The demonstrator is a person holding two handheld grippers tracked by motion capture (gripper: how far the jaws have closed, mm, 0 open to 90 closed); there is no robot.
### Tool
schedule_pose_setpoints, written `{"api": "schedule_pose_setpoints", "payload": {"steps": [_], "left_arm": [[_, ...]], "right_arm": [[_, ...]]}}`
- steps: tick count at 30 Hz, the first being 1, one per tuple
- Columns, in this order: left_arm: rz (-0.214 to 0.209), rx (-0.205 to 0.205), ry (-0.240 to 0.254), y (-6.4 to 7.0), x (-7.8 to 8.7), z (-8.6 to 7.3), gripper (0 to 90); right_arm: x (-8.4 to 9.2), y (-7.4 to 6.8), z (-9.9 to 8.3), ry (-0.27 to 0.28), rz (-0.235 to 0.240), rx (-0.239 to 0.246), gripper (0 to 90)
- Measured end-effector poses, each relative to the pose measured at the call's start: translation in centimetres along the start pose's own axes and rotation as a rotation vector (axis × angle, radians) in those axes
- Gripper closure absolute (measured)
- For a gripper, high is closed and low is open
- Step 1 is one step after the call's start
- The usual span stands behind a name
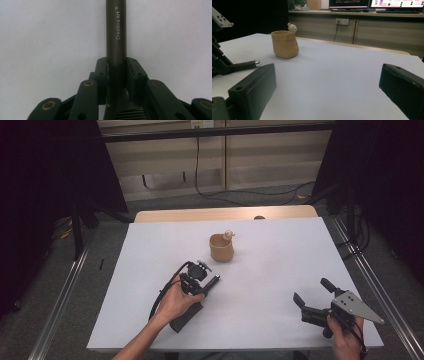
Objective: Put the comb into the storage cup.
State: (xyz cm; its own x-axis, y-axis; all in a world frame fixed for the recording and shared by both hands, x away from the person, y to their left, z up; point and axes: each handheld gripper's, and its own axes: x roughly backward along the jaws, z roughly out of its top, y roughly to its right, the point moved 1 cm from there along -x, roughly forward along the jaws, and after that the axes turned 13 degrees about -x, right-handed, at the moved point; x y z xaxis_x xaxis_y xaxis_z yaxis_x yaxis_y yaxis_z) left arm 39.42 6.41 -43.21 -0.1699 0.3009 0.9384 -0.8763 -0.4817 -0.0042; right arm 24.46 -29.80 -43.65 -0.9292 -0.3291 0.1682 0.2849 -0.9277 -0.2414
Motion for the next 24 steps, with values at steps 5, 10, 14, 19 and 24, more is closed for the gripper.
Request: {"api": "schedule_pose_setpoints", "payload": {"steps": [5,10,14,19,24], "left_arm": [[-0.042,0.020,0.015,-0.6,0.2,-0.2,73.2],[-0.037,0.025,0.023,-0.7,0.3,-0.2,73.2],[-0.030,0.026,0.072,-1.1,1.1,-0.6,73.2],[-0.007,0.025,0.140,-1.4,2.4,-0.8,73.3],[-0.006,0.022,0.204,-1.6,3.6,-0.8,73.2]], "right_arm": [[0.0,0.1,0.0,-0.001,-0.001,-0.002,0.5],[0.0,0.1,0.0,-0.001,-0.001,-0.003,0.5],[0.0,0.1,0.0,0.002,0.000,-0.005,0.5],[0.0,0.1,0.0,0.002,0.002,-0.006,0.5],[0.0,0.1,0.0,-0.002,0.008,-0.005,0.4]]}}
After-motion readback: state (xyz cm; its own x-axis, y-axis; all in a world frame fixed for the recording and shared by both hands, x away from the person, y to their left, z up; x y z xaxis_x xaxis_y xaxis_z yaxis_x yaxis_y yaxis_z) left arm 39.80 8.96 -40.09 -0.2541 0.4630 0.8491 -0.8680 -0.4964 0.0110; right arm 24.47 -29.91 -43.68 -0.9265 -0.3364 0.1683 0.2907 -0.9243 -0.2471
